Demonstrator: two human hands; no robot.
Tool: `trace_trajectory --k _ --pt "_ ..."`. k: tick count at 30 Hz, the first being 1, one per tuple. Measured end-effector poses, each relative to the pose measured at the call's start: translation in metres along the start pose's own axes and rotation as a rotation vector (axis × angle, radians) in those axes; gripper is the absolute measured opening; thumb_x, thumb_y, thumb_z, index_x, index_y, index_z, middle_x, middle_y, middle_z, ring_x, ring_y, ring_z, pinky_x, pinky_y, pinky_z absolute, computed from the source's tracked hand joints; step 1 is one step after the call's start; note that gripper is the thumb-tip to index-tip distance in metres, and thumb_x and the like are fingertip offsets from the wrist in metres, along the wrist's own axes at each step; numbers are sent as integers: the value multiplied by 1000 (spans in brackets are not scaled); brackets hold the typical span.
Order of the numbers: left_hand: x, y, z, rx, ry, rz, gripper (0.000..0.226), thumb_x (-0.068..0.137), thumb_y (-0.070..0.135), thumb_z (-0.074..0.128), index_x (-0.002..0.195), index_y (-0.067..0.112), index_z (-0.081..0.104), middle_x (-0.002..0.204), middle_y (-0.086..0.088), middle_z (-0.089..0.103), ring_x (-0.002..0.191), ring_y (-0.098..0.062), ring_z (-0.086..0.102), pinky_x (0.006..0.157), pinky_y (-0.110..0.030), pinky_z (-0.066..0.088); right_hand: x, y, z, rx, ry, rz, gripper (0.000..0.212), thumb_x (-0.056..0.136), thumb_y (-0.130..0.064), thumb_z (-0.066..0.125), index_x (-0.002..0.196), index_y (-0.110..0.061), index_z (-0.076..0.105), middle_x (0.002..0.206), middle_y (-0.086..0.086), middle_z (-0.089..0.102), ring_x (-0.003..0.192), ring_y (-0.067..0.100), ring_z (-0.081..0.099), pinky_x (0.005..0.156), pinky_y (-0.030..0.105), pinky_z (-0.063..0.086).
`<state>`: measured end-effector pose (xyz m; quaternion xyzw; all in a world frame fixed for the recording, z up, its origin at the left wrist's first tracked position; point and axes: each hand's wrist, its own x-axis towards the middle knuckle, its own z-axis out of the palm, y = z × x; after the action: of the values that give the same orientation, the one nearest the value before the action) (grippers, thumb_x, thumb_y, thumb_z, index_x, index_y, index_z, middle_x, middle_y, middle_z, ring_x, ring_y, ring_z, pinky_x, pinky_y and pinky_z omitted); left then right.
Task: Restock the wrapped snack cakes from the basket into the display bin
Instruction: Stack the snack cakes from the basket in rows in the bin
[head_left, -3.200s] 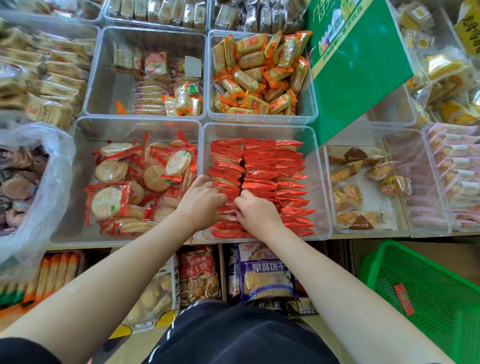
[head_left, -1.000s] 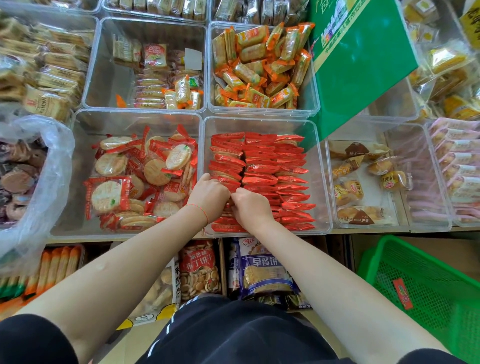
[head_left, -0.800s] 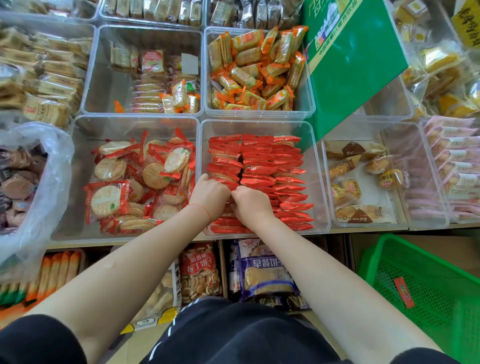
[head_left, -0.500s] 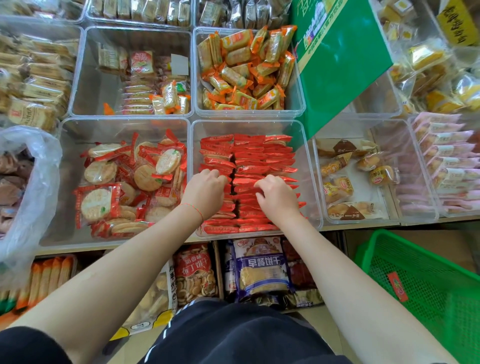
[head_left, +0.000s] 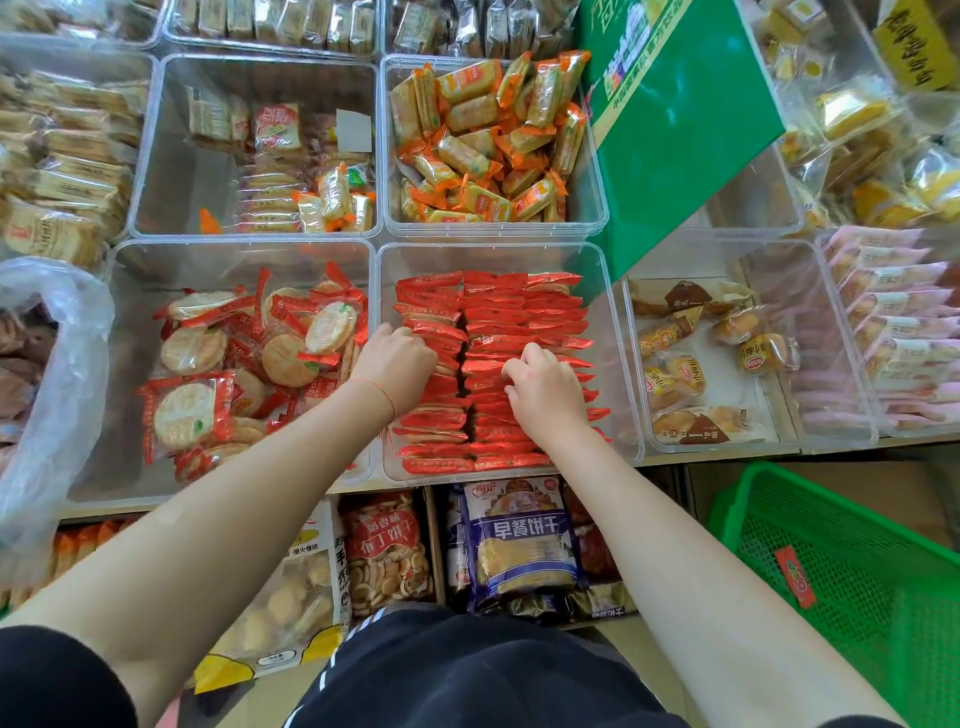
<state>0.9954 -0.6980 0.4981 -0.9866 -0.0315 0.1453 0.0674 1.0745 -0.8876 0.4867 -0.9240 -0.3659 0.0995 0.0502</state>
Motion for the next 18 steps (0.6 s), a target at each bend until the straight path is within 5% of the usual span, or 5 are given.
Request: trace_trajectory --k 6,13,18 --pt "11 2 2 -127 -56 24 19 87 3 48 95 15 60 97 -3 64 92 -26 62 62 -32 41 -2 5 0 -60 26 68 10 90 -6 56 94 -13 63 96 2 55 91 23 52 74 33 38" --pt "13 11 12 -219 3 -58 14 87 2 50 94 11 59 98 -8 62 89 -30 63 62 -34 43 0 2 -2 -43 20 74 15 94 -11 50 99 -11 64 100 5 58 95 25 53 80 36 41" --pt "9 -1 16 -206 30 -46 13 88 4 52 91 15 59 94 -4 60 85 -26 62 56 -32 38 4 -14 -5 31 157 21 11 93 -16 58 100 -10 63 96 5 59 90 25 53 74 36 44"
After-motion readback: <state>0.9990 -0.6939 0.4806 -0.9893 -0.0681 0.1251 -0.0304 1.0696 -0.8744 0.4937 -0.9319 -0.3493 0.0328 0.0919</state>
